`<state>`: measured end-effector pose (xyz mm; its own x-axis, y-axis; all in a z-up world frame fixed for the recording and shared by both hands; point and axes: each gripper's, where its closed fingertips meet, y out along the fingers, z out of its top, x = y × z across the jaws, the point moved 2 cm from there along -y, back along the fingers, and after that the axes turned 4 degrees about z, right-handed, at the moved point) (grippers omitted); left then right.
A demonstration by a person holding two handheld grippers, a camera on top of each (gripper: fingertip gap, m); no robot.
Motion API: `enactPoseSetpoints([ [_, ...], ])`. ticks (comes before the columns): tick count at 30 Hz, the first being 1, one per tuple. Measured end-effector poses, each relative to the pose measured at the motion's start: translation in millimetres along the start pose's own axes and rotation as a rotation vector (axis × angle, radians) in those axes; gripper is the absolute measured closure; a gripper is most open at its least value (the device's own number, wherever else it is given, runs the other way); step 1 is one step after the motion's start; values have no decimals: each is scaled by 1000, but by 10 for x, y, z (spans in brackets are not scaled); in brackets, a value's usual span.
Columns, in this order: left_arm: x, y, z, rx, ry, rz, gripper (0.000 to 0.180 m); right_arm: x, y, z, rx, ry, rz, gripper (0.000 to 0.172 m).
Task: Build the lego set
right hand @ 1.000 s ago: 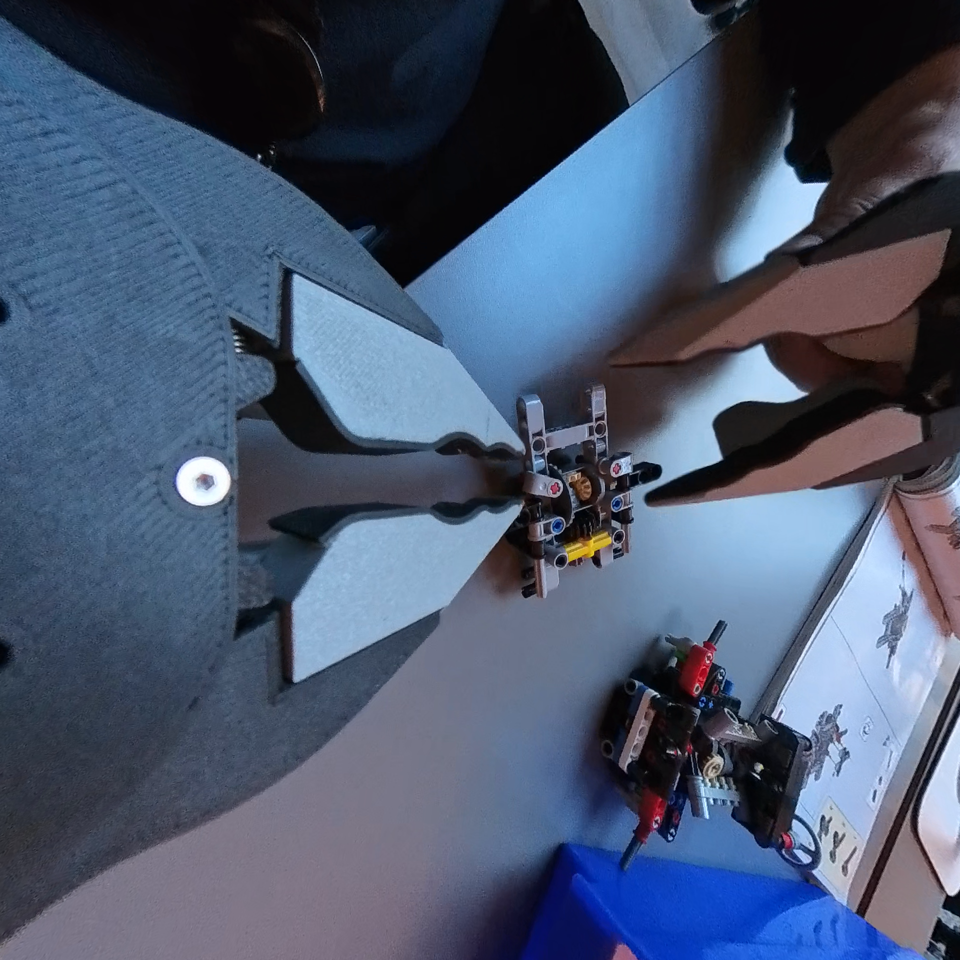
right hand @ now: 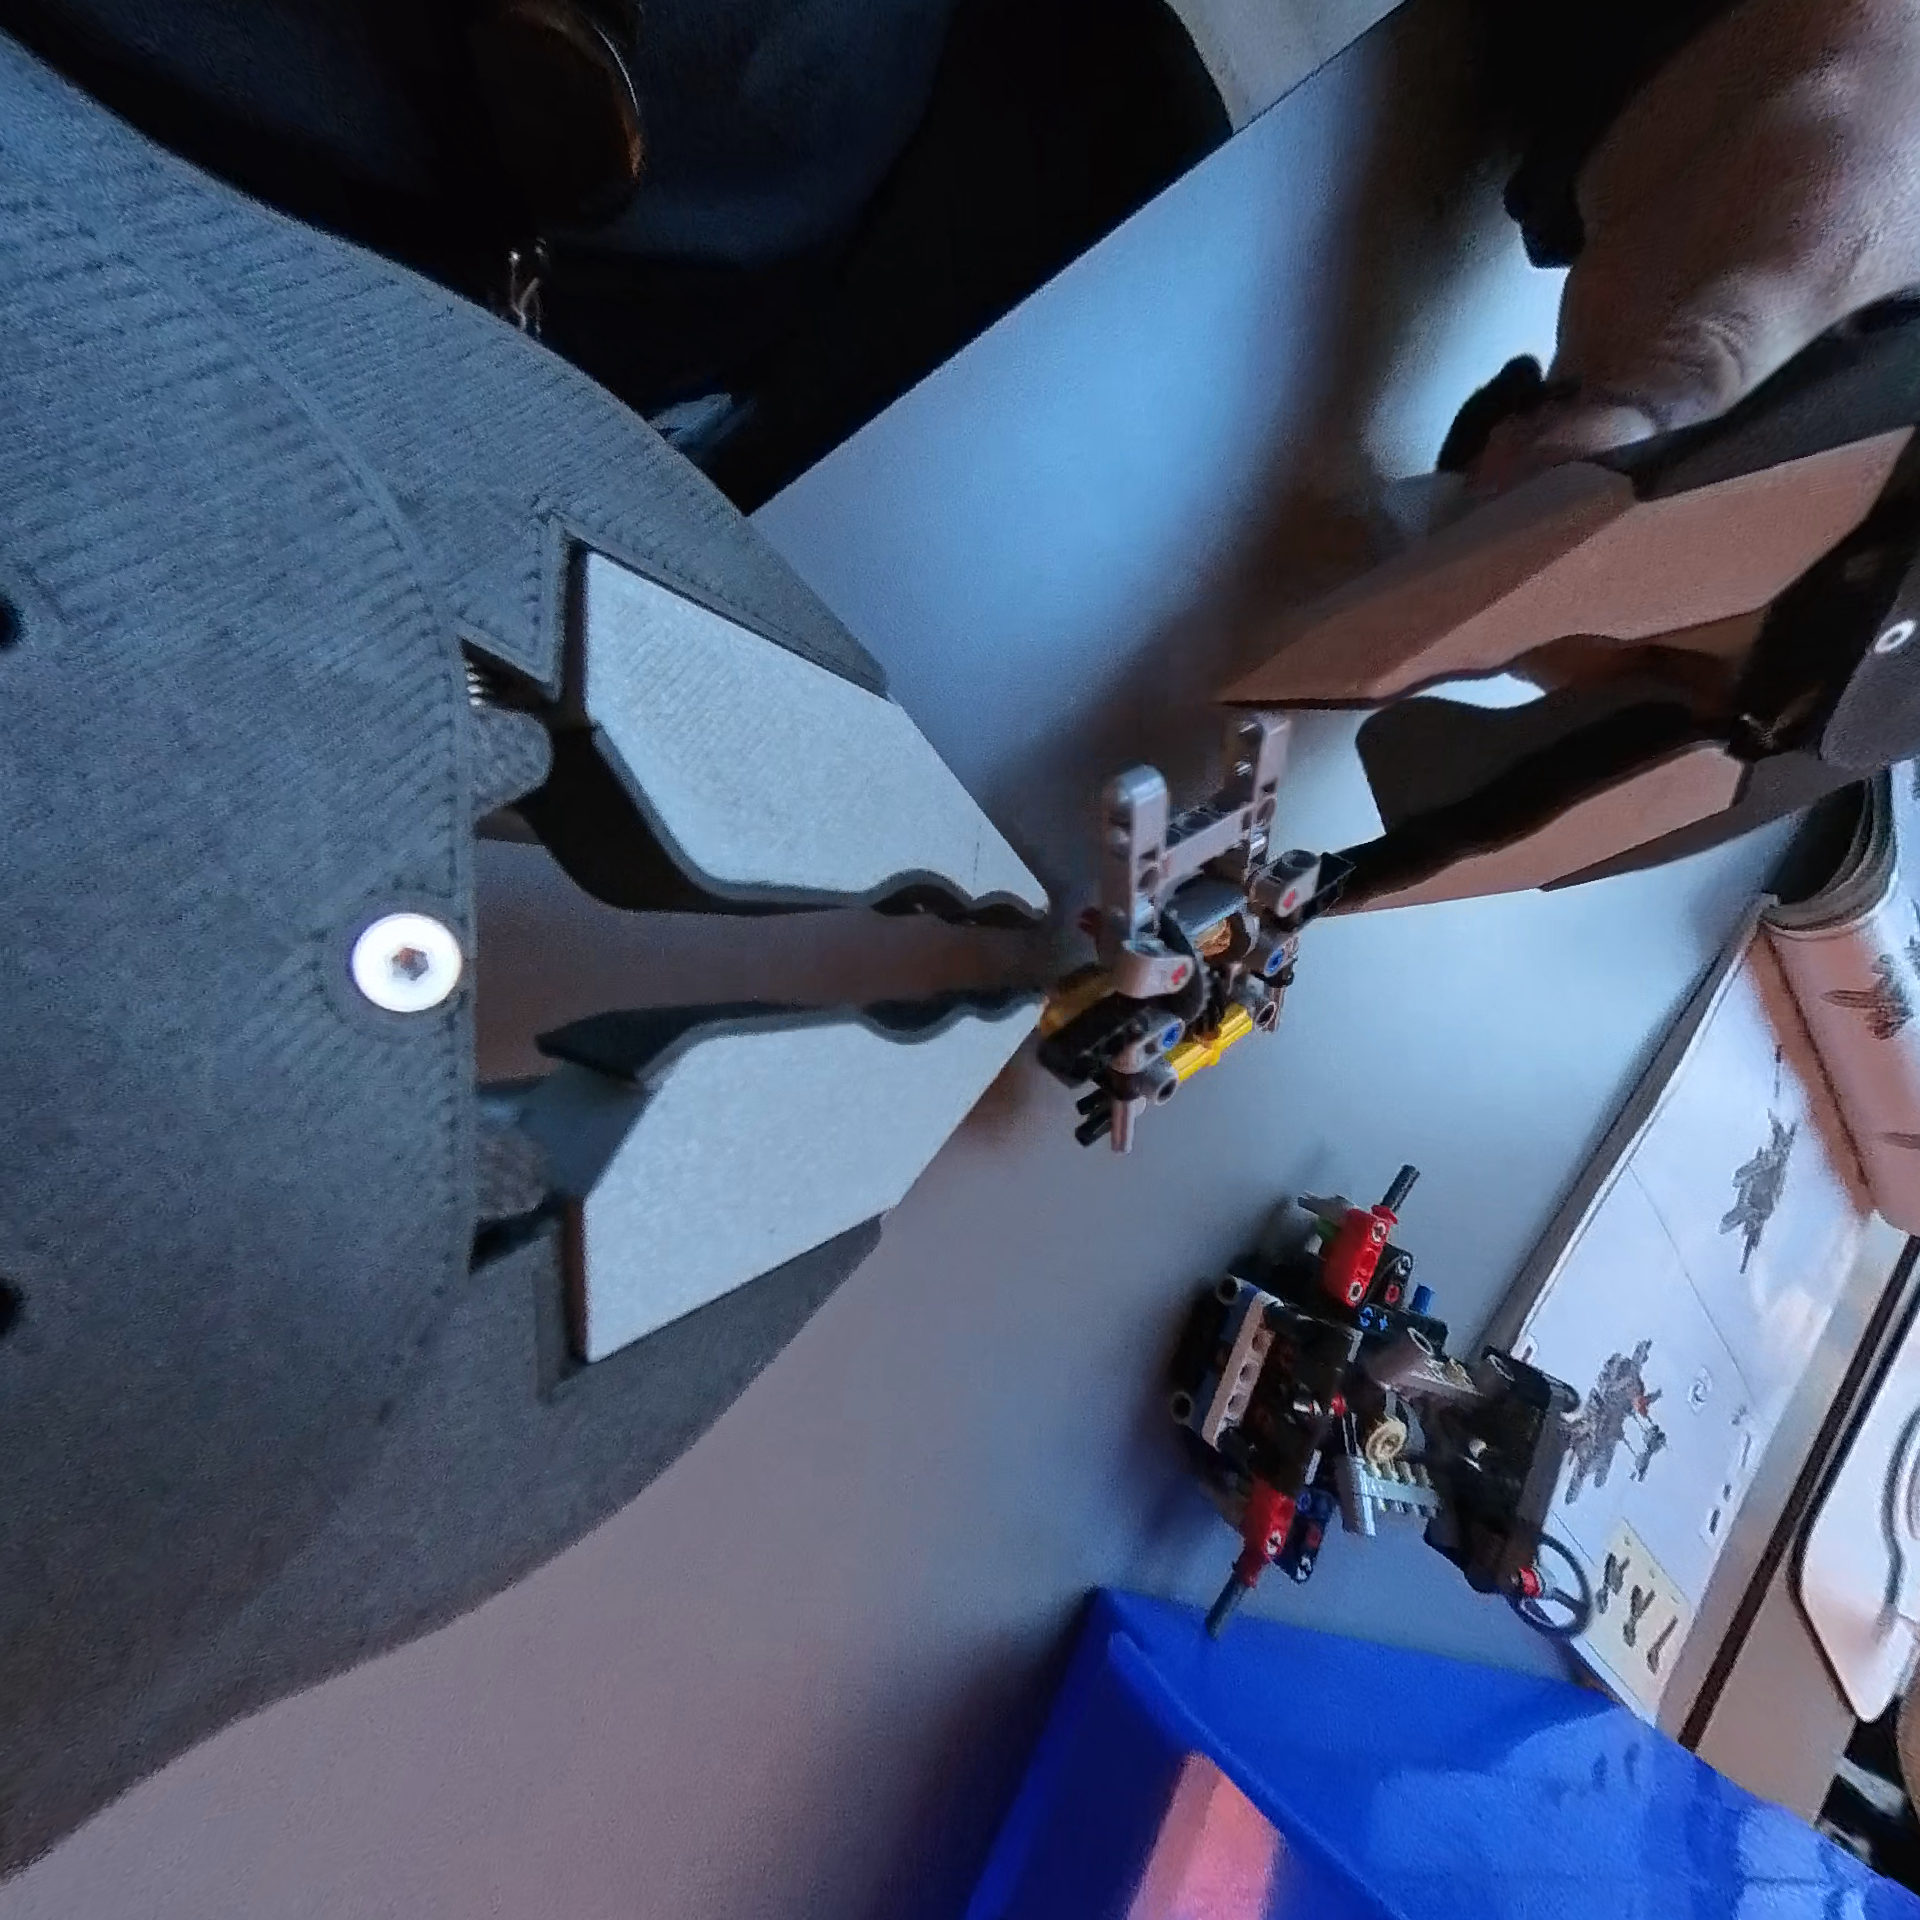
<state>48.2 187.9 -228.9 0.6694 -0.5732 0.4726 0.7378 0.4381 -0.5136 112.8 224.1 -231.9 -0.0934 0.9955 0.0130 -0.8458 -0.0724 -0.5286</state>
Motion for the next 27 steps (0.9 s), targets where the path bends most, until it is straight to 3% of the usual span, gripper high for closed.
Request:
enactPoseSetpoints([
  [6, 46, -95, 52, 48, -142, -127, 126, -17, 14, 53, 1, 22, 9, 159],
  [19, 72, -199, 92, 95, -274, -236, 126, -38, 9, 123, -2, 34, 8, 158],
  [23, -6, -198, 101, 118, -177, -139, 127, -11, -48, 187, 26, 28, -11, 159],
  [27, -149, -151, 40, 66, 145, 175, 126, -4, -106, 249, 67, 16, -17, 158],
])
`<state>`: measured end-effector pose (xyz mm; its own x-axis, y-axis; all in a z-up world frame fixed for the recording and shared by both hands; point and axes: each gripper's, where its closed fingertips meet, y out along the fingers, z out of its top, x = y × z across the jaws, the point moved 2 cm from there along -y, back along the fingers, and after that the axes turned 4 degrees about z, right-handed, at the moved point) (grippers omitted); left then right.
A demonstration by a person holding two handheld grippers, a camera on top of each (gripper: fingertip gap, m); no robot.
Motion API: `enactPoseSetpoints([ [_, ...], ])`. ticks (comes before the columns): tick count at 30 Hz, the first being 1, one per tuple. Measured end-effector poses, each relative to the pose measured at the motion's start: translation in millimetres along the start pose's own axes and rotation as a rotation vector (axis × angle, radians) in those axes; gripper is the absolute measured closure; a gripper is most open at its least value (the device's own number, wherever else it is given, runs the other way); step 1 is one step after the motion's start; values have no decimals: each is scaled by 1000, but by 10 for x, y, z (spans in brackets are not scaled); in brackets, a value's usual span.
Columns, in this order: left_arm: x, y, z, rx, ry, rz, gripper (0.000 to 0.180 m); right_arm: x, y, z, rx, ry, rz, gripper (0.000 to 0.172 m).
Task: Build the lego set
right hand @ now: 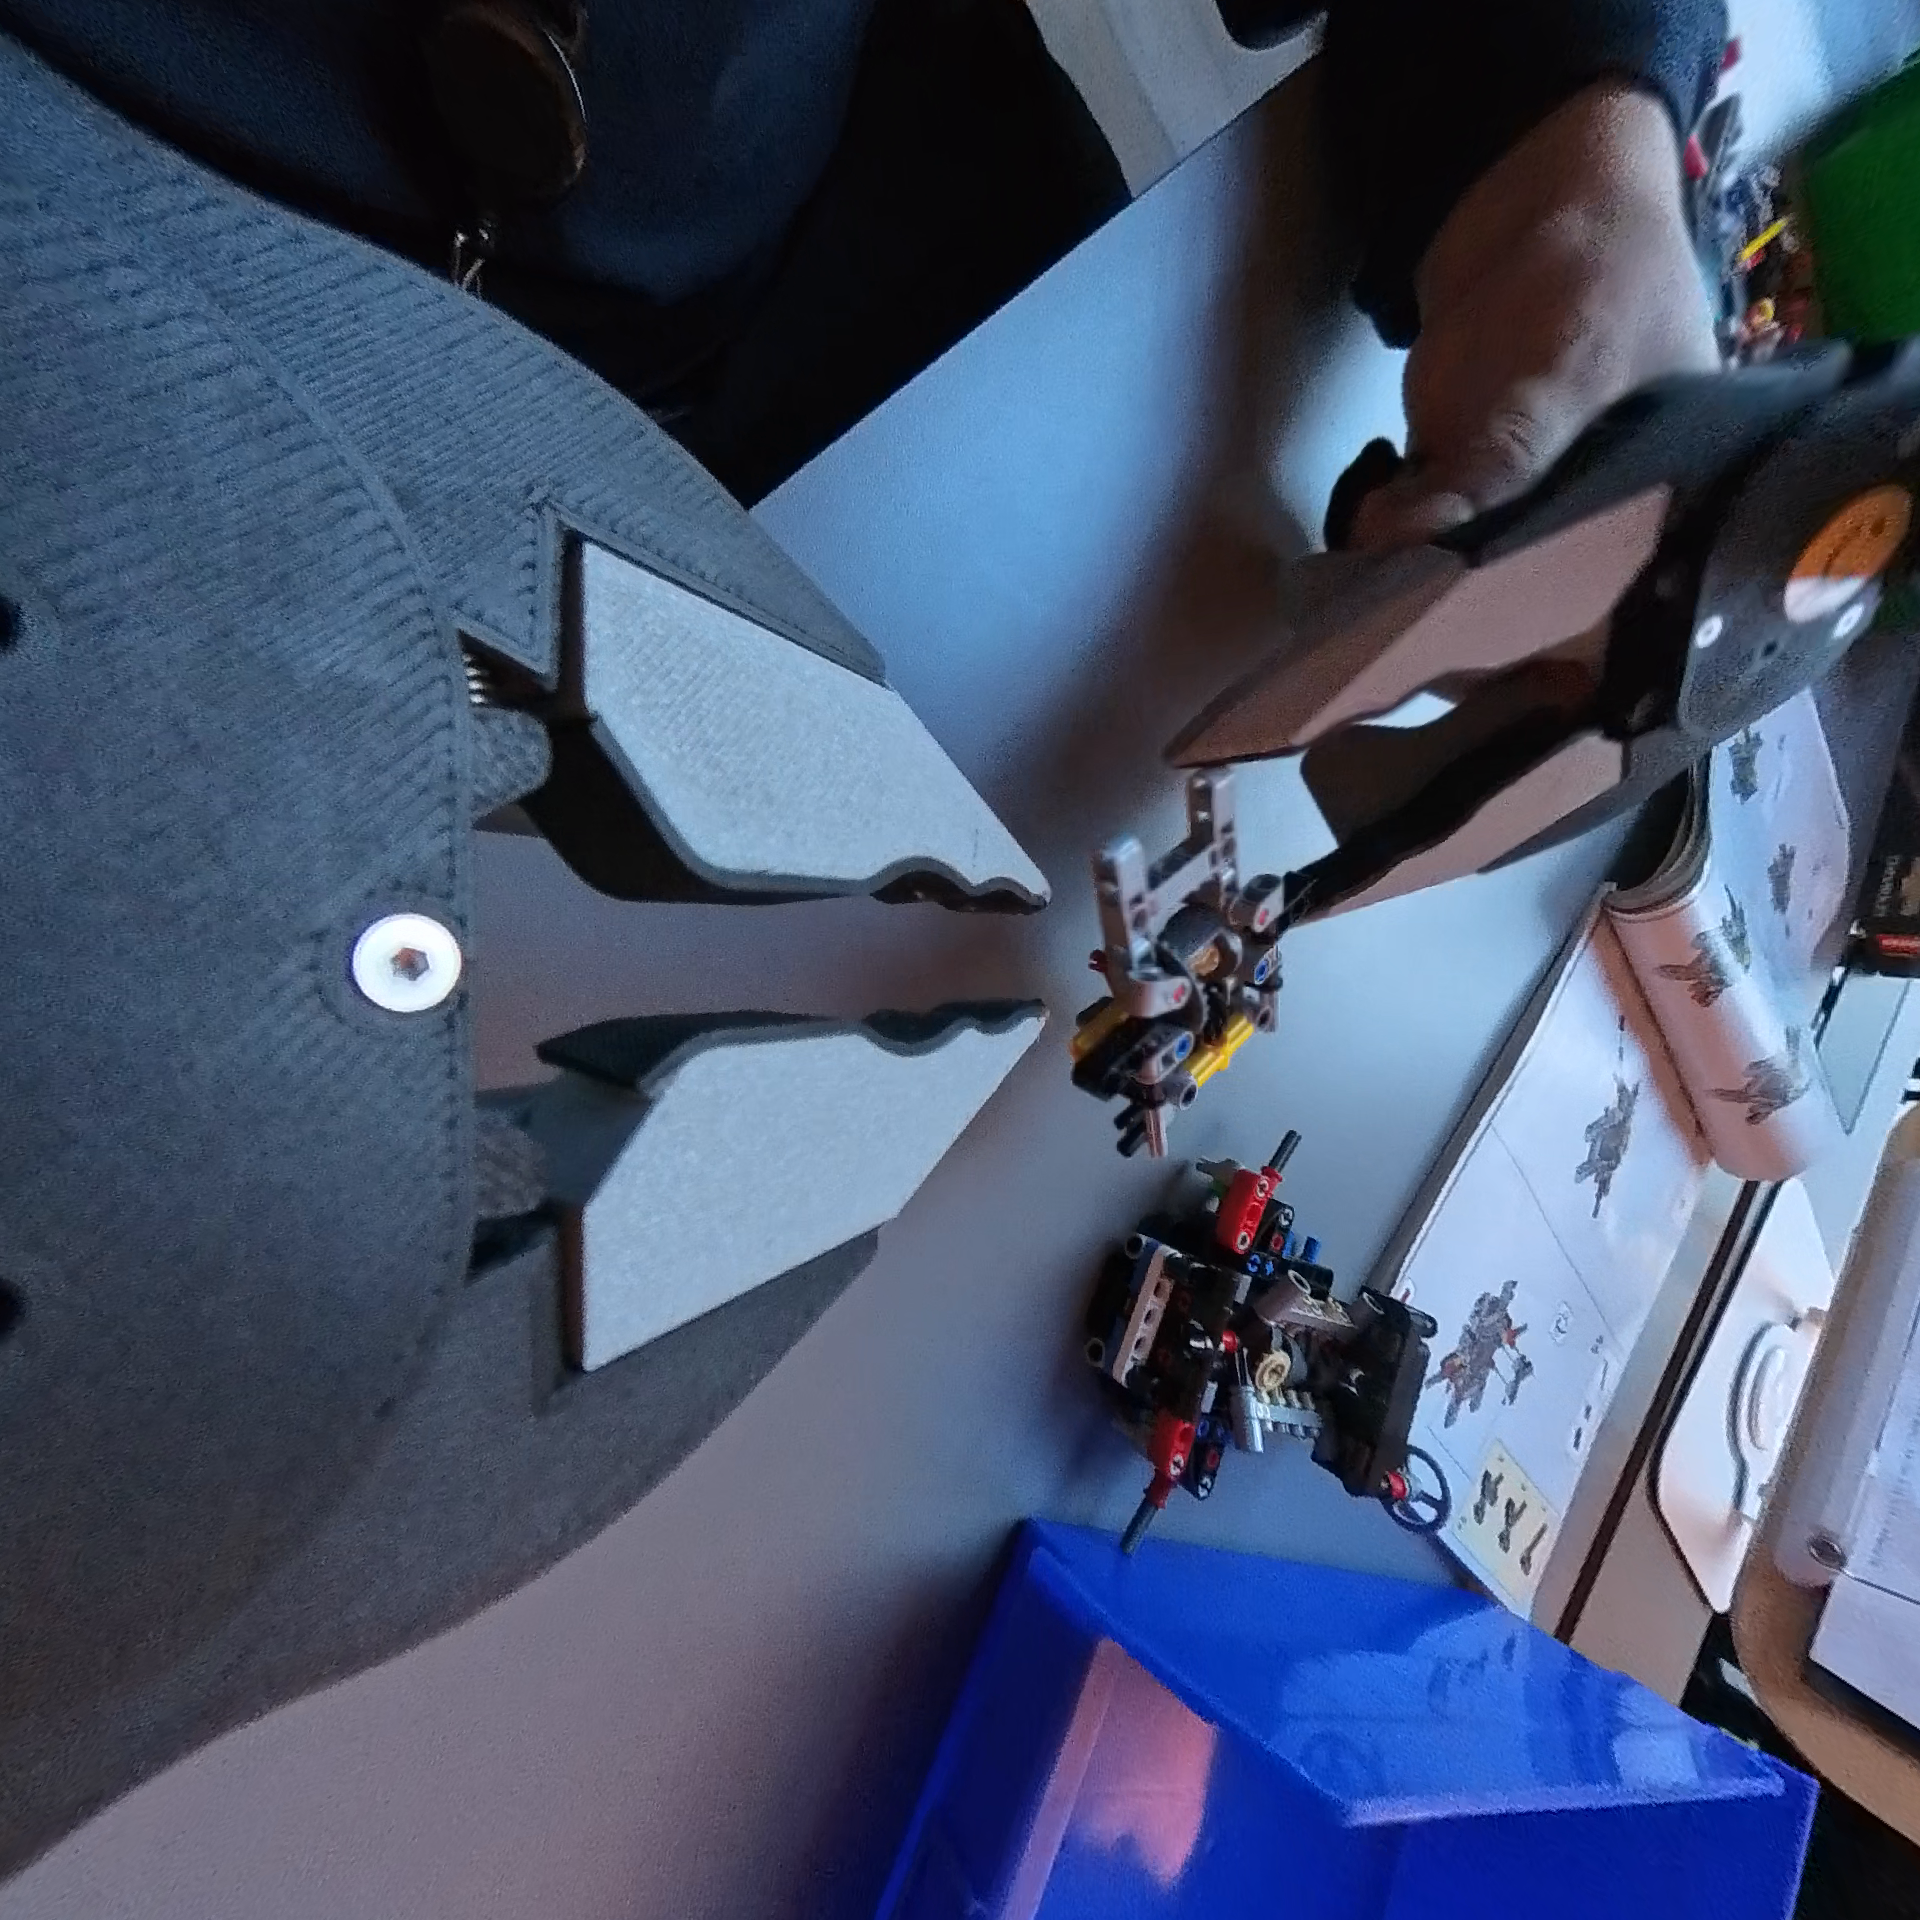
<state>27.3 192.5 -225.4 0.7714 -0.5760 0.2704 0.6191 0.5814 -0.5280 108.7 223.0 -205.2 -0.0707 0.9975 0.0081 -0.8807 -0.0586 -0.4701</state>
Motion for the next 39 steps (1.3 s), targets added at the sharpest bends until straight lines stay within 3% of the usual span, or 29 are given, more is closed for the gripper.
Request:
enactPoseSetpoints([
  [4, 85, 89, -4, -20, 339, 199, 126, 68, 9, -23, -3, 16, -24, 150],
  [8, 143, 117, 27, 11, 537, 300, 126, 66, 13, -20, 14, 23, -20, 149],
  [13, 192, 42, 148, 99, 688, 398, 126, -8, 23, -46, -13, -95, -58, 153],
  [17, 125, 98, 57, 39, 698, 406, 127, 2, 53, -90, -43, -154, -101, 152],
  [24, 127, 143, -148, -23, 696, 283, 127, 145, 162, -383, -169, -159, -80, 130],
  [34, 40, 117, -250, -81, 673, 226, 127, 128, 253, -395, -216, -261, -81, 133],
  [39, 33, 111, -262, -91, 651, 200, 127, 200, 267, -359, -242, -394, -93, 115],
])
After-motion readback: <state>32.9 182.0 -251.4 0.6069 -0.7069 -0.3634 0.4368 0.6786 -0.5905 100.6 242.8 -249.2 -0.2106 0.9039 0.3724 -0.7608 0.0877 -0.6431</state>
